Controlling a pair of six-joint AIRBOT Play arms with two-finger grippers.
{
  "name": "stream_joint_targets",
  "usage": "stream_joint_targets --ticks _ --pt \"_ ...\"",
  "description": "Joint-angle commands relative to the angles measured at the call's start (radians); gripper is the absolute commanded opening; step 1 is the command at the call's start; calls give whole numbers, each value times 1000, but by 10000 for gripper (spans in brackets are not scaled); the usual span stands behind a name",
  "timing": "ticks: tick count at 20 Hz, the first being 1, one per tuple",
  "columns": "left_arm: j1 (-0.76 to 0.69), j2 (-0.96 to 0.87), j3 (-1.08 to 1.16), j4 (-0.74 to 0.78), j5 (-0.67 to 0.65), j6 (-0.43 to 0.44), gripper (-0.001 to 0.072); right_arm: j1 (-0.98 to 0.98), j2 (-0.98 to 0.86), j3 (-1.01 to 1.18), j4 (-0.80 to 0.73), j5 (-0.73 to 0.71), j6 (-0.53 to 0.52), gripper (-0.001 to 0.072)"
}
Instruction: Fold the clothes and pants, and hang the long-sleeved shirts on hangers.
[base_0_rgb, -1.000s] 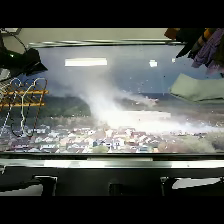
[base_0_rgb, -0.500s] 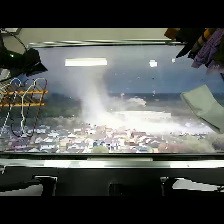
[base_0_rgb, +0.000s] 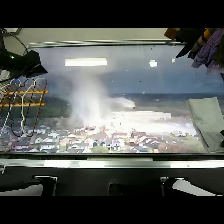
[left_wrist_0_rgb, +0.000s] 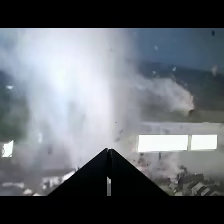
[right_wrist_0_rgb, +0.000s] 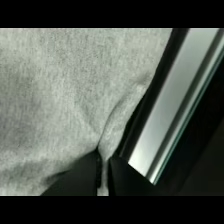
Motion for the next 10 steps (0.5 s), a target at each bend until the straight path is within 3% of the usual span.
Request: stream_joint_targets --ticks 1,10 --pt "0 0 0 0 2 0 16 -1 21 -59 -63 11 6 34" --pt "0 -2 0 0 1 1 16 -1 27 -82 -185 75 6 34"
